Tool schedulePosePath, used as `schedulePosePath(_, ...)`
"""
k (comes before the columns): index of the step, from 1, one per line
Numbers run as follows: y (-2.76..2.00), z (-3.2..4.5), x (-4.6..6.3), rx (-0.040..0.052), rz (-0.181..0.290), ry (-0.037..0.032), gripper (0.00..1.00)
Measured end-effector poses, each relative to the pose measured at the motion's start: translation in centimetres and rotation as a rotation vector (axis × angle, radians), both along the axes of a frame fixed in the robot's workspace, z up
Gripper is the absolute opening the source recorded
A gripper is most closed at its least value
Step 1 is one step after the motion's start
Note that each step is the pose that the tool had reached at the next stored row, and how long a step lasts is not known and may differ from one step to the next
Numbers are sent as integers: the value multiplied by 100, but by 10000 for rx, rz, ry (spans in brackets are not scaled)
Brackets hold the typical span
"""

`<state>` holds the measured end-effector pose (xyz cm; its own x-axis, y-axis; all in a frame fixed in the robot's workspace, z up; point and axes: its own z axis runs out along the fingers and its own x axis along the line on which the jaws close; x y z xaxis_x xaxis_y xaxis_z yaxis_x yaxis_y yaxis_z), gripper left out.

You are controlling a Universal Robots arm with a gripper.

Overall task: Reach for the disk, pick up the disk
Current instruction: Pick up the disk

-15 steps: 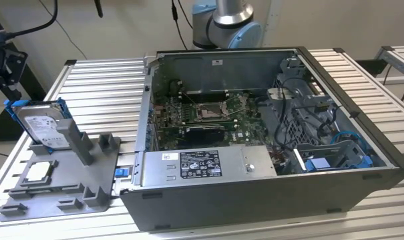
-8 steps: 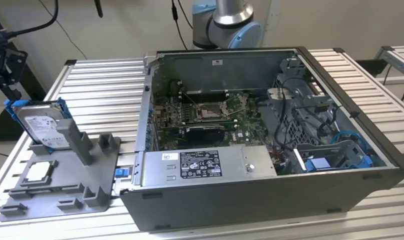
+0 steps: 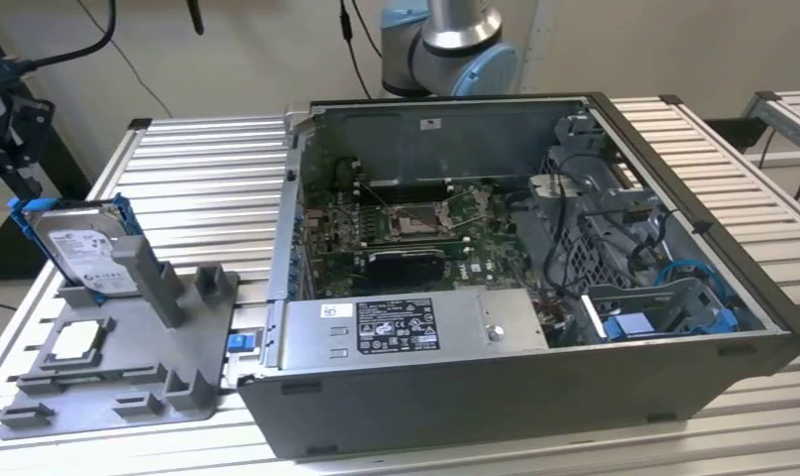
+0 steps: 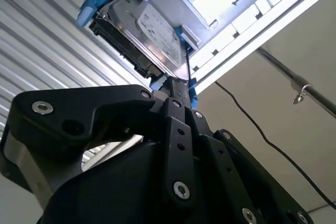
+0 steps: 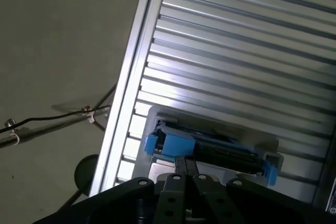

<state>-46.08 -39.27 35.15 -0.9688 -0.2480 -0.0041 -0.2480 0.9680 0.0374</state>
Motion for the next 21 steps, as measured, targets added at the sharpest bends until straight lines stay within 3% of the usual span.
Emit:
schedulePosePath(6, 0, 0, 0, 0, 462, 0, 0)
schedulePosePath(21, 0, 0, 0, 0, 2464, -4, 0)
